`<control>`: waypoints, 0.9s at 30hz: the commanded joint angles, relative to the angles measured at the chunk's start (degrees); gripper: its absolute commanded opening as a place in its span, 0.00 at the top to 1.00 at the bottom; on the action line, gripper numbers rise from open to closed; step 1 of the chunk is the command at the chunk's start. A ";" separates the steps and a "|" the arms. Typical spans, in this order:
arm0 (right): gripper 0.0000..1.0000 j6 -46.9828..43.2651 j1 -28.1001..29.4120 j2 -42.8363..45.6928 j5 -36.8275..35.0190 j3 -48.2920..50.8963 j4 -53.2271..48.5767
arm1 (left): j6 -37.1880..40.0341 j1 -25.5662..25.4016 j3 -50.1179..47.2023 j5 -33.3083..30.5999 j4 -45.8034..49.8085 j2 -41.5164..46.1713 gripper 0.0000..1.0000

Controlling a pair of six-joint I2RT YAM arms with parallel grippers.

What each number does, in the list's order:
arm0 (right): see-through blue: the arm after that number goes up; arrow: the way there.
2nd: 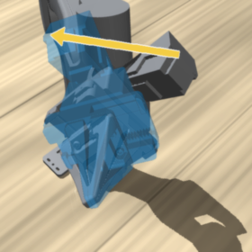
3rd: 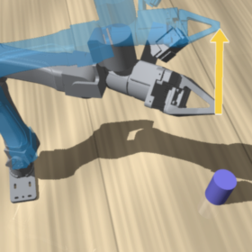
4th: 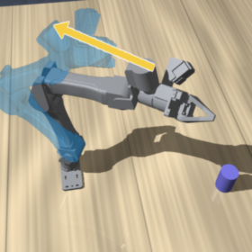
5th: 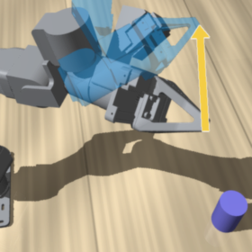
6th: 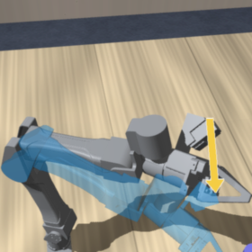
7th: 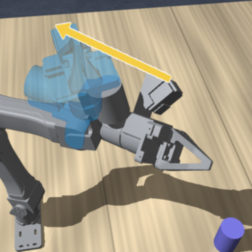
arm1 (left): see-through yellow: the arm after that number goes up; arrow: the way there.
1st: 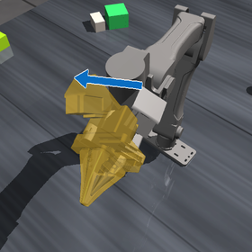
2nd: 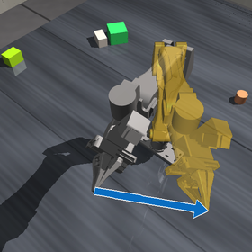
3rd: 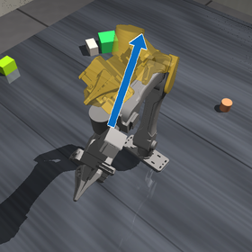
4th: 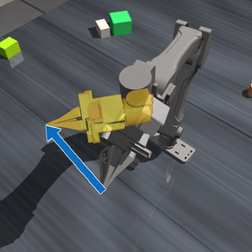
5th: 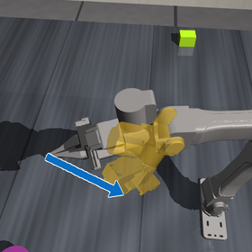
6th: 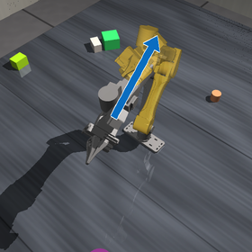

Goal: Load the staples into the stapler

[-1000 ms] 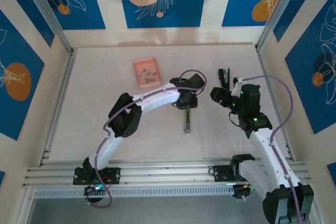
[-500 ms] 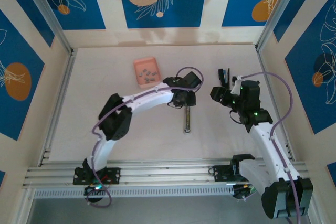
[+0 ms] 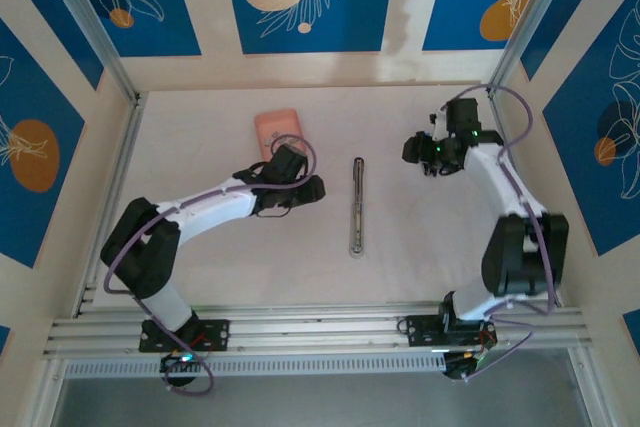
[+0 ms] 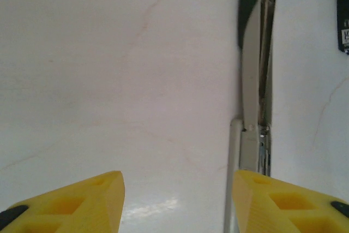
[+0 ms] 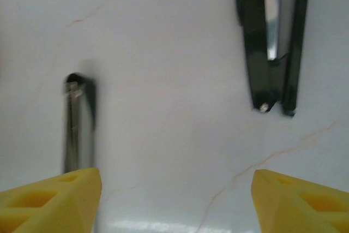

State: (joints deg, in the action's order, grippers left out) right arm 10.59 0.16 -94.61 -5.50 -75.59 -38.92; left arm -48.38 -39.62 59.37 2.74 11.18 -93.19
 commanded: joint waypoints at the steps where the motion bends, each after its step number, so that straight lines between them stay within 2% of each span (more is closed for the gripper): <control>1: 0.24 -6.74 -0.43 -8.74 -8.85 -8.07 -7.82 | 1.99 1.60 -2.48 2.27 -6.70 3.60 0.46; 6: 0.22 -10.40 -0.93 -21.02 -14.14 -19.75 -11.80 | 5.02 3.29 -2.79 1.49 -4.95 4.42 0.46; 14: 0.23 -11.56 -1.82 -32.26 -11.15 -30.60 -13.01 | 6.36 4.90 -2.10 1.36 -3.37 3.68 0.46; 18: 0.32 -11.48 -2.19 -35.33 -9.10 -33.27 -13.12 | 6.72 5.10 -1.30 1.43 -2.45 3.03 0.46; 27: 0.45 -11.91 -2.10 -37.81 -10.12 -33.70 -13.25 | 8.17 5.16 0.12 1.97 -2.17 2.43 0.46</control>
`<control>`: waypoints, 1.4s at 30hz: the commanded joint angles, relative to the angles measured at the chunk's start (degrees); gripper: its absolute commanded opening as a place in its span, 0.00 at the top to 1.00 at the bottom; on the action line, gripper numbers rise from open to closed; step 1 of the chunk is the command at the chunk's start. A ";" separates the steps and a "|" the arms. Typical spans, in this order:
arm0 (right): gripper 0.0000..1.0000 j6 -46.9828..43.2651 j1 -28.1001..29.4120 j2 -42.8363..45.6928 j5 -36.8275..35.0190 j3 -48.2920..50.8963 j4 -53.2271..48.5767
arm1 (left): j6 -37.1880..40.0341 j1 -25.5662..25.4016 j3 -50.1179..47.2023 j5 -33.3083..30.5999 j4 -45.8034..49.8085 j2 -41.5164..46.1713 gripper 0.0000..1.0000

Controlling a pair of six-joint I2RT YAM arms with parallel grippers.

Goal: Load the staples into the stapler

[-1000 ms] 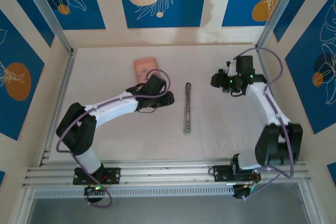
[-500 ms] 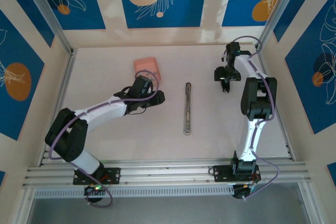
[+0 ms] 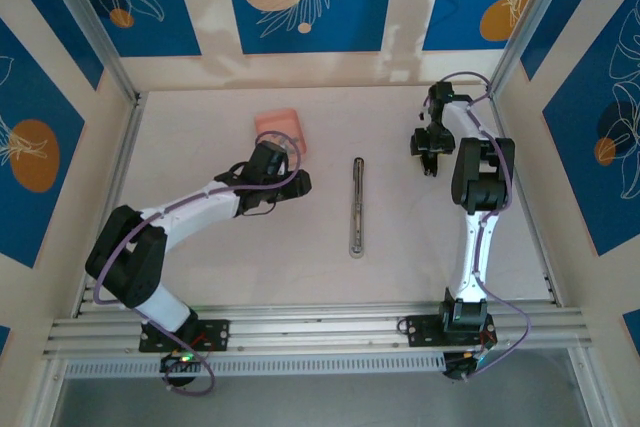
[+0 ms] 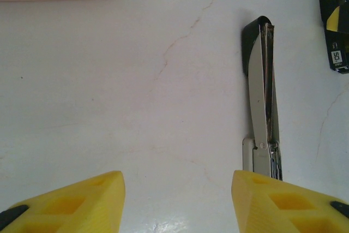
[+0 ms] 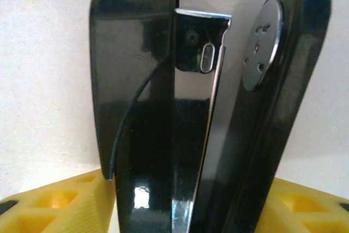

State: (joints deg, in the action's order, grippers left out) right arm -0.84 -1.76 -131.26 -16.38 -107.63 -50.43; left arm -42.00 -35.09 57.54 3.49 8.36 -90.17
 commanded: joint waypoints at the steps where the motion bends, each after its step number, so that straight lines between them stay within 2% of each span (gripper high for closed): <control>1: 0.49 -0.48 -0.17 -1.21 0.79 -1.66 -1.94 | 2.04 0.62 2.06 1.34 0.71 -0.41 0.47; 4: 0.56 -0.74 0.08 0.89 1.30 0.45 -0.06 | 2.75 0.57 2.52 1.26 1.37 0.61 0.47; 7: 0.60 -0.40 0.35 7.45 3.23 6.01 4.77 | 3.56 0.57 3.27 1.76 1.82 2.02 0.47; 12: 0.63 0.47 1.99 24.17 7.82 20.26 15.66 | 5.27 0.73 5.47 5.04 0.85 4.48 0.46; 16: 0.64 -1.66 6.50 40.08 10.88 34.79 26.83 | 5.70 1.08 7.32 9.42 -1.72 5.91 0.45; 22: 0.65 -2.24 13.50 61.72 18.56 56.24 48.48 | 4.58 1.12 5.04 16.01 -13.02 8.11 0.44; 25: 0.67 -2.14 17.93 69.04 20.75 65.45 60.28 | 3.20 1.04 3.00 19.78 -20.82 8.61 0.44; 28: 0.69 -1.58 22.73 73.13 19.96 71.20 67.75 | 2.63 0.66 1.77 23.30 -26.26 8.61 0.44; 32: 0.69 1.74 27.62 74.19 16.65 73.45 70.23 | 3.97 -0.60 0.91 25.88 -29.86 8.78 0.42; 39: 0.69 4.23 32.61 73.88 14.59 74.69 73.02 | 8.27 -2.08 1.69 25.68 -25.86 8.59 0.40; 42: 0.69 4.61 33.78 73.43 13.86 74.42 72.95 | 8.72 -2.68 1.62 27.56 -26.61 8.04 0.41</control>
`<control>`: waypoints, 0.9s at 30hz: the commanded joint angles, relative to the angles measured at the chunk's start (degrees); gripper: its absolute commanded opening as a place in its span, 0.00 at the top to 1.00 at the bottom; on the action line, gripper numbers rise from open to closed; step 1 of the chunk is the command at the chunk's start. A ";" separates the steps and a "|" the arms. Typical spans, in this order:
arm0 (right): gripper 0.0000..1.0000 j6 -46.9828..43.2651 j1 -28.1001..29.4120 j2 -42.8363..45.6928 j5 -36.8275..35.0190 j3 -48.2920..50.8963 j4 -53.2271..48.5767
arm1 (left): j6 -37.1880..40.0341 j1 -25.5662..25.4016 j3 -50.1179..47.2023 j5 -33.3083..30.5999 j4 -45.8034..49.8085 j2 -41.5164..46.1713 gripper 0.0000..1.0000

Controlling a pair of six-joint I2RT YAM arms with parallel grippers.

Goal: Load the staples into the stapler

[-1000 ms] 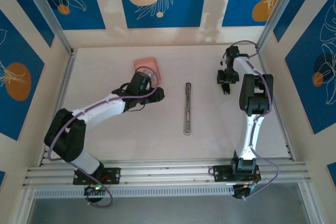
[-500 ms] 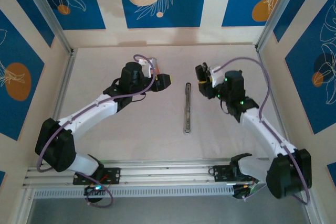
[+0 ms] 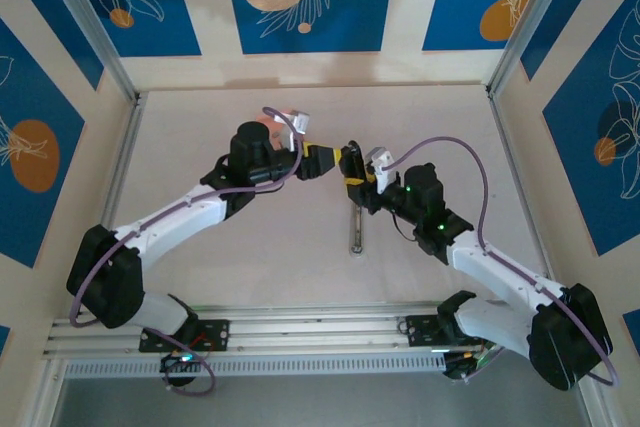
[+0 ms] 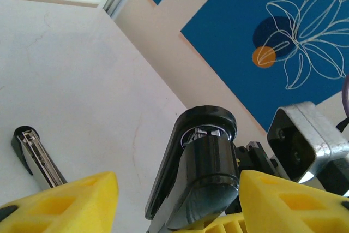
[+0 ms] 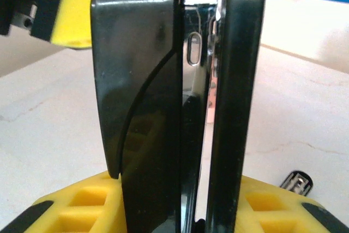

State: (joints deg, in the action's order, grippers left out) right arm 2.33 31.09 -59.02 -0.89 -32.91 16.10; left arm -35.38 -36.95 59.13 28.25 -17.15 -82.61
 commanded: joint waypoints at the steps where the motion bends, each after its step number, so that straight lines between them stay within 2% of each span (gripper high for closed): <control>1: 0.69 1.60 1.24 0.97 -2.04 -0.48 6.15 | 2.14 -1.08 0.02 3.26 -1.65 0.31 0.41; 6: 0.69 3.59 1.78 -0.27 -3.33 -1.39 4.63 | 2.22 -2.08 -0.80 3.92 -5.53 0.18 0.40; 16: 0.69 3.91 3.10 -1.01 -2.94 -2.45 4.72 | 3.81 -2.87 1.10 0.16 -0.69 -2.50 0.46; 21: 0.69 4.00 3.19 -1.06 -2.54 -2.95 4.64 | 3.35 -3.26 1.23 0.06 -1.64 -3.42 0.46; 27: 0.69 4.27 3.44 -1.47 -2.63 -3.46 4.66 | 2.03 -3.76 1.38 1.03 -3.18 -4.40 0.51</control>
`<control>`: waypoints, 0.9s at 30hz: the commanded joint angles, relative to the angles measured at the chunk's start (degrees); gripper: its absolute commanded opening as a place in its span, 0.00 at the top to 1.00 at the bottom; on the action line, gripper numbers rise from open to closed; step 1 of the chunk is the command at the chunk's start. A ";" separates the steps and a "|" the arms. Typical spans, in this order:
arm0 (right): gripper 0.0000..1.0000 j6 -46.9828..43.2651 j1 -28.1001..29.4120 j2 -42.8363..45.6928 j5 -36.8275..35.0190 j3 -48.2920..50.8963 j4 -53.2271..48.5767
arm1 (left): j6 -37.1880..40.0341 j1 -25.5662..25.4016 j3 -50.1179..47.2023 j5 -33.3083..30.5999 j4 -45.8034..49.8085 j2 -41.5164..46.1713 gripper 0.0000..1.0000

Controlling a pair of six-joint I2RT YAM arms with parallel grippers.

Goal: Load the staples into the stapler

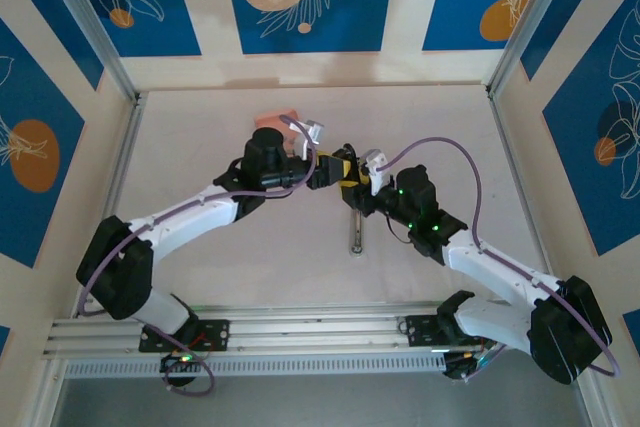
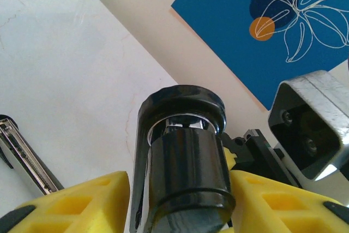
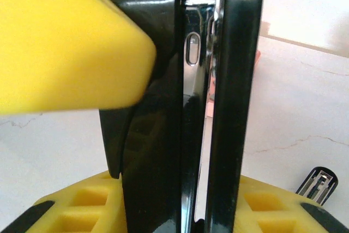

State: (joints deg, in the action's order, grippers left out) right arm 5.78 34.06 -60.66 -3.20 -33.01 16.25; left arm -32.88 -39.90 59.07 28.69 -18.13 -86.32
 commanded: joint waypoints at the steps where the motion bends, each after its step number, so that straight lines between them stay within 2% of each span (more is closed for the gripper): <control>1: 0.70 0.81 0.56 0.19 -0.27 -3.37 4.65 | -0.59 -0.88 1.39 0.51 -2.40 -0.76 0.51; 4: 0.70 0.47 0.91 0.11 -0.23 -3.55 5.01 | -0.69 -0.93 1.07 -0.16 -2.51 -0.70 0.53; 9: 0.69 -0.08 1.02 -0.12 -0.18 -3.61 4.52 | 0.36 -0.88 0.74 -0.88 -2.57 -0.29 0.76; 11: 0.67 0.51 0.84 0.14 -0.23 -3.46 3.72 | 2.11 -0.87 0.45 -1.03 -2.30 0.27 0.83; 14: 0.47 2.99 -0.12 1.50 0.47 -3.74 -0.09 | 6.27 -0.08 -0.49 -1.62 -1.78 1.31 0.89; 15: 0.38 3.95 -0.91 2.48 1.21 -4.10 -2.29 | 7.75 0.40 -0.99 -1.55 -1.44 1.75 0.90; 17: 0.30 5.90 -3.64 5.01 4.54 -4.86 -7.18 | 11.34 1.47 -1.26 0.40 -0.41 2.03 0.91; 19: 0.26 8.11 -8.14 8.05 12.02 -5.48 -11.40 | 15.24 2.43 -0.96 2.44 2.06 2.17 0.93; 23: 0.26 13.34 -15.80 10.31 25.63 -8.23 -18.38 | 25.77 2.88 -0.71 6.03 5.30 2.80 0.94; 27: 0.27 15.42 -16.84 6.44 29.15 -14.96 -29.23 | 37.09 2.73 -1.19 10.95 8.01 4.03 0.95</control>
State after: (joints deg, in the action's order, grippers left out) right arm 17.67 17.37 -51.99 18.04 -44.07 -2.85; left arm -7.14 -37.23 57.45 33.01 -10.09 -86.19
